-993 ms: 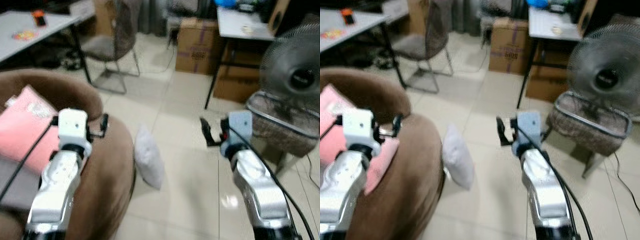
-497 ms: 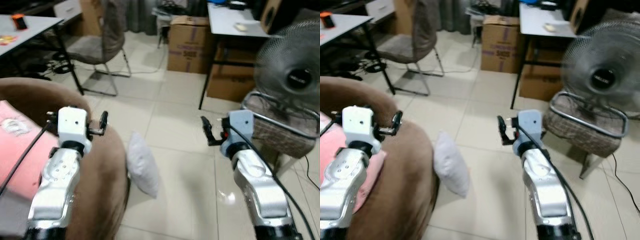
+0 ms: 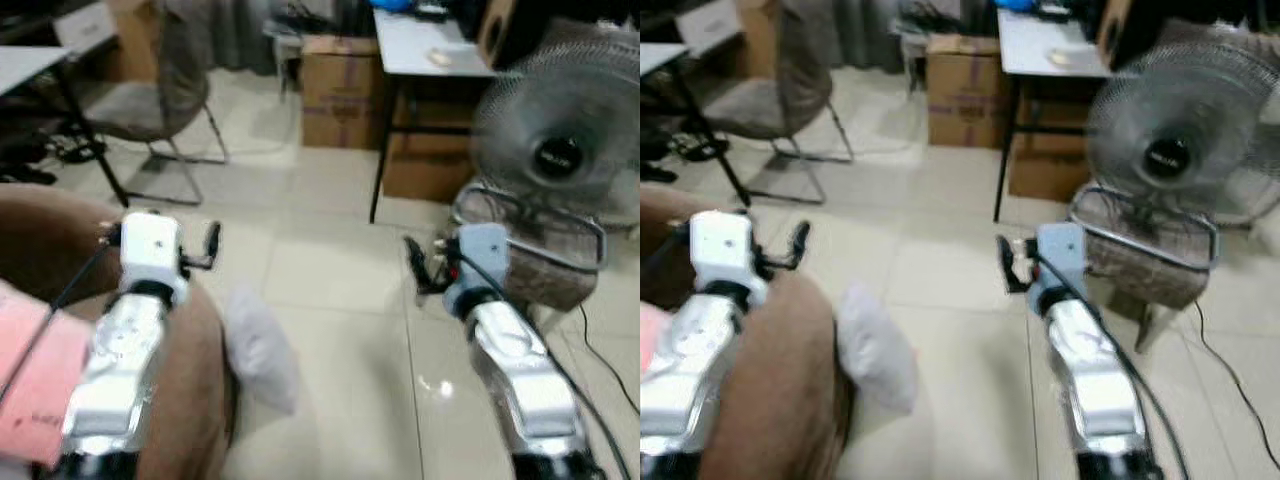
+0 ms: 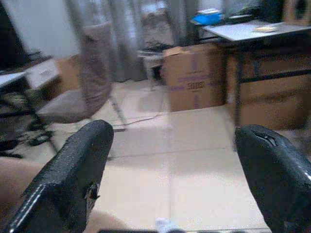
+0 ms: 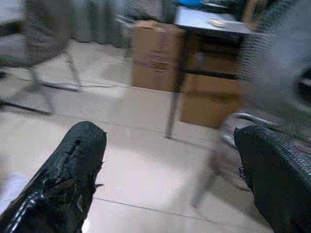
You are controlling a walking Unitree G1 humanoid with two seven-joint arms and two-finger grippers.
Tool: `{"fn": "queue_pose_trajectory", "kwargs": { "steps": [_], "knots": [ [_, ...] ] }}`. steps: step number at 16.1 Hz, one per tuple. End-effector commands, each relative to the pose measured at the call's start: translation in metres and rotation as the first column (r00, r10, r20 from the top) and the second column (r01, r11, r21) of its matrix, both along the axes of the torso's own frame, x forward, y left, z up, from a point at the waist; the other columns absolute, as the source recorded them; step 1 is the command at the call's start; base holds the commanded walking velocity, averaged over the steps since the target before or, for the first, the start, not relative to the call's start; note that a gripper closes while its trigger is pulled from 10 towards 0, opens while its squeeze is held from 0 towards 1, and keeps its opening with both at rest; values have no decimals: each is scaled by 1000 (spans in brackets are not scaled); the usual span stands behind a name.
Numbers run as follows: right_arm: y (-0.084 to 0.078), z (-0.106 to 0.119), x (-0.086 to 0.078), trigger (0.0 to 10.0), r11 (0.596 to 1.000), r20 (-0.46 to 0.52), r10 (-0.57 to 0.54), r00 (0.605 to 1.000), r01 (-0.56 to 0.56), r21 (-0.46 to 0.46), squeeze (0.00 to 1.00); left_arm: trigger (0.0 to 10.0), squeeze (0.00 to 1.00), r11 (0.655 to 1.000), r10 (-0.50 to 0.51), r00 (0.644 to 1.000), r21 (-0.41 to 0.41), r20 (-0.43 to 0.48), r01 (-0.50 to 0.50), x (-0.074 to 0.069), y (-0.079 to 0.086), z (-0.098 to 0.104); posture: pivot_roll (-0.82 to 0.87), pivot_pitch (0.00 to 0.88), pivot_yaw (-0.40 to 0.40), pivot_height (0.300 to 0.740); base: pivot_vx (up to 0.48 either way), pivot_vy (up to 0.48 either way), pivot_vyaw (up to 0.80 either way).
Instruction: Move the pillow to the sofa from floor
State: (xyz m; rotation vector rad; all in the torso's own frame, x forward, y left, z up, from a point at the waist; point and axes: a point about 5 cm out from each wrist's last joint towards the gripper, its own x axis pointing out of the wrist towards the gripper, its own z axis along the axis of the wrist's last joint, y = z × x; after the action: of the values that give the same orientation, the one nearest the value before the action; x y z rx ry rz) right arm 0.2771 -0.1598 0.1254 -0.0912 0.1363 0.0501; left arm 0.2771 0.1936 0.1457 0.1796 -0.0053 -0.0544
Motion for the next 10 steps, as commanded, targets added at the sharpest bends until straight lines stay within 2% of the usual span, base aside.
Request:
{"fn": "queue_pose_trajectory", "kwargs": {
  "steps": [1, 10],
  "knots": [
    [4, 7, 3, 10000, 1000, 28, 14, 1000, -14, -4, 0, 10000, 557, 1000, 17, 1000, 16, 6, -17, 0, 6, 3, -71, 0, 17, 740, 337, 0, 0],
    [4, 6, 4, 10000, 1000, 23, 15, 1000, -14, -10, 0, 10000, 557, 1000, 23, 1000, 15, 5, -23, 1, 7, 3, -66, 0, 14, 740, 337, 0, 0]
  ]
}}
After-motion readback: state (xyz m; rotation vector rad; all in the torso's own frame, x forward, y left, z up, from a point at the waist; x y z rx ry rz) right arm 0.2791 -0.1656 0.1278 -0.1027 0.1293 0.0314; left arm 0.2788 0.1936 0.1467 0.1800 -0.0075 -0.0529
